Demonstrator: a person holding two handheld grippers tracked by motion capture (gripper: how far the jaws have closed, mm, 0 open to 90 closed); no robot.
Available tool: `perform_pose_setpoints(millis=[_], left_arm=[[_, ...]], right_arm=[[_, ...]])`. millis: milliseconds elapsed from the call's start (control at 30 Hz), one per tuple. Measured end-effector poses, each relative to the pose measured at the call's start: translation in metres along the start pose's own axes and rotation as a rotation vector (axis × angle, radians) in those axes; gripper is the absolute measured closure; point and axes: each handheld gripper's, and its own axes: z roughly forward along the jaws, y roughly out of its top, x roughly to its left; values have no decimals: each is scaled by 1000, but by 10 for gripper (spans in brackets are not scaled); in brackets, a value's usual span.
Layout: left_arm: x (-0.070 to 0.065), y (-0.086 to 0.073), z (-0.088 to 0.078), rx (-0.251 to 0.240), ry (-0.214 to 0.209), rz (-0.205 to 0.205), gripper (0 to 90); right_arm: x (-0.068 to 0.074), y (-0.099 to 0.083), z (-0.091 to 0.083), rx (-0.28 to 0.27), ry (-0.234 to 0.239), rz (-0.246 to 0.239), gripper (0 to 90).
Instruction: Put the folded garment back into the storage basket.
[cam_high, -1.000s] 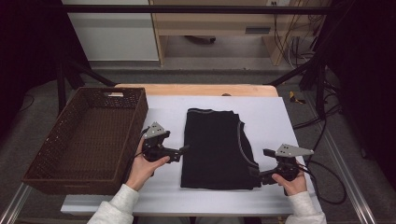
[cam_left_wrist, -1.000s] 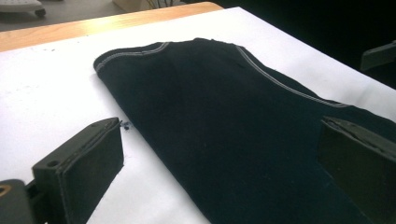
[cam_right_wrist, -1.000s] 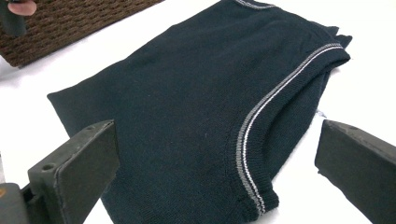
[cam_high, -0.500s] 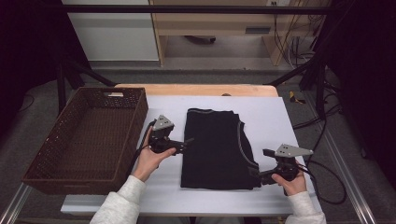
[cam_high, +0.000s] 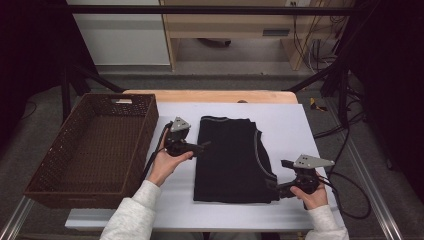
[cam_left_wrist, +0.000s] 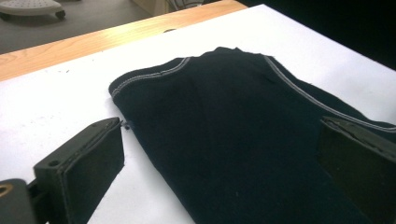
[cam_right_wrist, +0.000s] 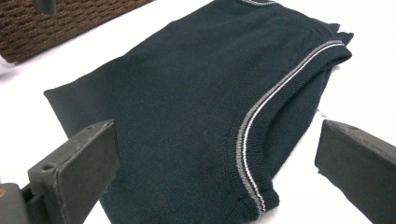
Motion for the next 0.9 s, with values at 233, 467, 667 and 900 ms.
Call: perform_pose_setpoints(millis=[233,467,667,900], left_arm=[[6,2,12,19,18,-10,12],[12,3,21,31,35,-28,18],[13,7,30,38,45,-21,20],[16,12,40,46,63,-18,20]], right_arm=[[0,-1,1,3,-5,-1,3],[0,-1,2,8,-6,-2,3],[0,-1,3,16,-8,-5,3],[0,-1,3,18,-11,-8,3]])
